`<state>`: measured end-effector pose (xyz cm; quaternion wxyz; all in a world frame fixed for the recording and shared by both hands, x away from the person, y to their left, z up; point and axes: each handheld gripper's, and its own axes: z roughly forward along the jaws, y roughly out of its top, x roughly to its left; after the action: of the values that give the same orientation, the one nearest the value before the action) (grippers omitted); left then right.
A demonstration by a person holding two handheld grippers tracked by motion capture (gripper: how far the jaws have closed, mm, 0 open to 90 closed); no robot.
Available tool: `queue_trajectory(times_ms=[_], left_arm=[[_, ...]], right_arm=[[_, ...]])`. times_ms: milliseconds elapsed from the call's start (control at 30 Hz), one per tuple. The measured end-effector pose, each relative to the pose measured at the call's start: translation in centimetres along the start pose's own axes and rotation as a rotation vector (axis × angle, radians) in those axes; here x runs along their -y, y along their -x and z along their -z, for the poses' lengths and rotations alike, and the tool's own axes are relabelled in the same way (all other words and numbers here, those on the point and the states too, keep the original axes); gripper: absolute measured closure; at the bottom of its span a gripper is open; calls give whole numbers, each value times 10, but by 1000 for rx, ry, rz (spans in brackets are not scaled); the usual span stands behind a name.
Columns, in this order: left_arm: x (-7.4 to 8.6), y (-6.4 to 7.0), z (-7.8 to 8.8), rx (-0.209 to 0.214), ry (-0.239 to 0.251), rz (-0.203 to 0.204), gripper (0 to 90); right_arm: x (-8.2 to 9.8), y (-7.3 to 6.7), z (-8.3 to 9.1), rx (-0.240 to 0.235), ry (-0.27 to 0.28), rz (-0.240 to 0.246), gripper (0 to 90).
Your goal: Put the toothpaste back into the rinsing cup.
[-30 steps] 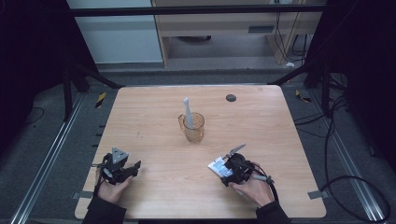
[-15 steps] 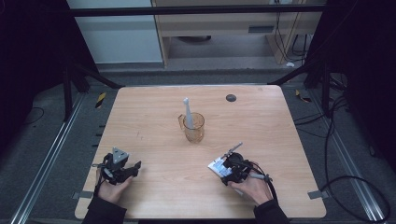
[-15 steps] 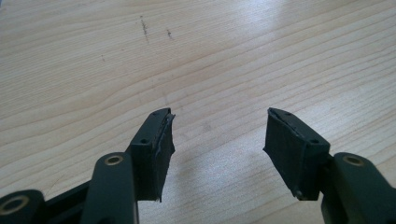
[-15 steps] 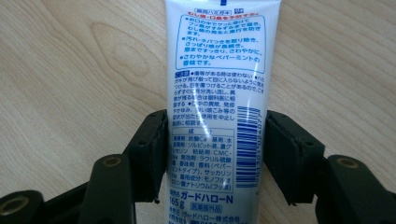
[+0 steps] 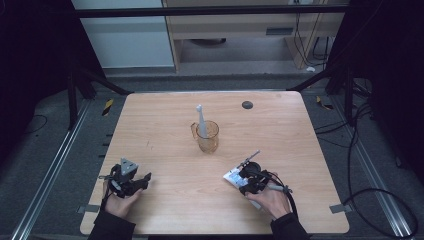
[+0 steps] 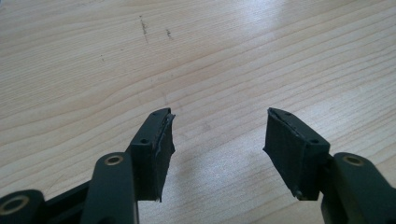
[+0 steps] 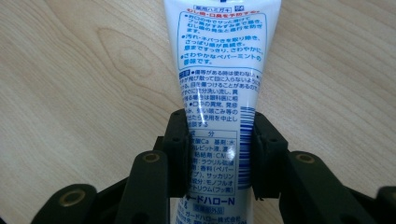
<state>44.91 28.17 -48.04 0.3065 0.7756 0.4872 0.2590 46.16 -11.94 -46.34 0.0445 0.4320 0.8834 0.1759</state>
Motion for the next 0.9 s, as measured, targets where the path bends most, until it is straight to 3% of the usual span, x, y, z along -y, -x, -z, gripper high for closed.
queue_trajectory(times_ms=[100, 233, 533, 900], left_arm=[[0, -1, 0, 0, 1, 3, 406], [0, 0, 0, 0, 1, 0, 407], [-1, 0, 0, -2, 5, 2, 406], [0, -1, 1, -6, 11, 7, 407]], right_arm=[[1, 0, 2, -15, 17, -2, 660], [1, 0, 12, -24, 85, -5, 665], [-1, 3, 38, -18, 359, -26, 667], [-14, 7, 63, 30, 717, -111, 667]])
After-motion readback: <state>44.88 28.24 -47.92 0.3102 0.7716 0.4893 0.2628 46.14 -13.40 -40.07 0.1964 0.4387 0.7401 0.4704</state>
